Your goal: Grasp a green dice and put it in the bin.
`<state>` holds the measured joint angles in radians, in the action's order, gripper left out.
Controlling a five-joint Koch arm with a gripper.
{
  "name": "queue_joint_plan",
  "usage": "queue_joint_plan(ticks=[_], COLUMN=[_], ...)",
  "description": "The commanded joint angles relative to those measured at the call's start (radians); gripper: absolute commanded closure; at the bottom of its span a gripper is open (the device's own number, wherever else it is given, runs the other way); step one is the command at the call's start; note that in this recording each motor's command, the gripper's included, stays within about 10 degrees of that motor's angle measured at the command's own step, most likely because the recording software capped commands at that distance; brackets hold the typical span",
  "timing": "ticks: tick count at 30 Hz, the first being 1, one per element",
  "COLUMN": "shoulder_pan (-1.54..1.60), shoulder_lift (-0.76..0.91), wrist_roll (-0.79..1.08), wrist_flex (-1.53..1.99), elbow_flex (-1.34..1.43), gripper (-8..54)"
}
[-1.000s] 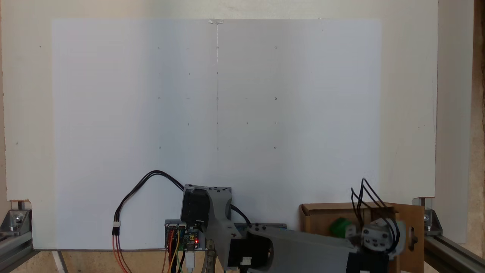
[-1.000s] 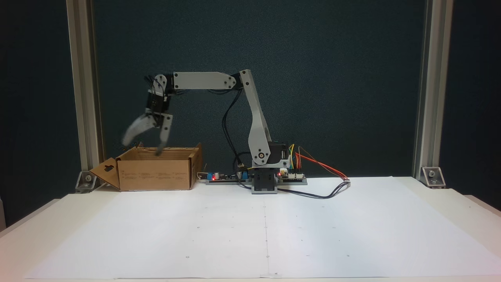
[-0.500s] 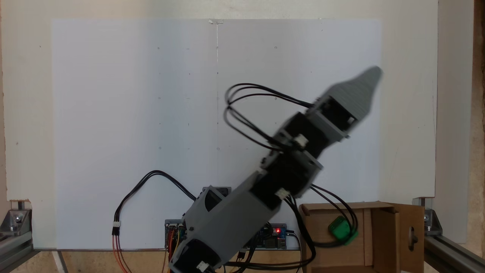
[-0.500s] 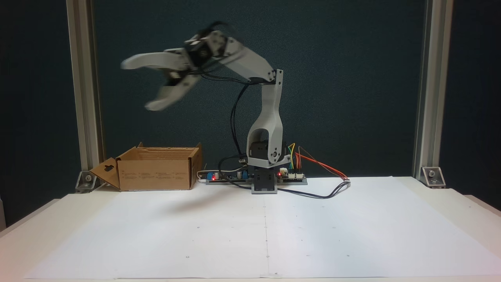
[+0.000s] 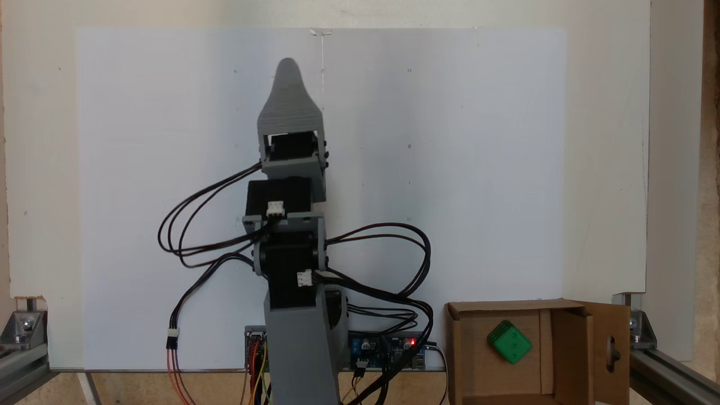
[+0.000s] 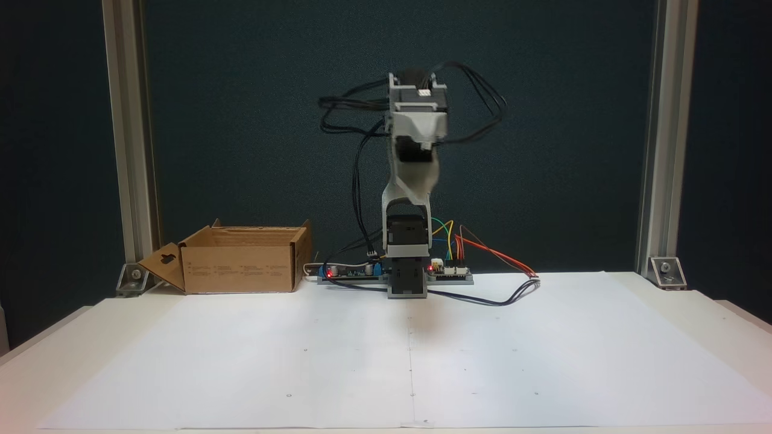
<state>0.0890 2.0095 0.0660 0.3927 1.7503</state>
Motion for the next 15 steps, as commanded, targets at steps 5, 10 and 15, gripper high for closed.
queue_joint_plan(ticks=[5,10,15], shoulder_pan=[0.054,0.034,0.031], shoulder_lift=[0.170,0.341,0.362], wrist_roll=[-0.043,-0.043,-0.035], wrist_flex=[-0.308,-0.517,-0.721], elbow_flex=[0.224,0.439,0.561], gripper=[1.1,1.1,0.1])
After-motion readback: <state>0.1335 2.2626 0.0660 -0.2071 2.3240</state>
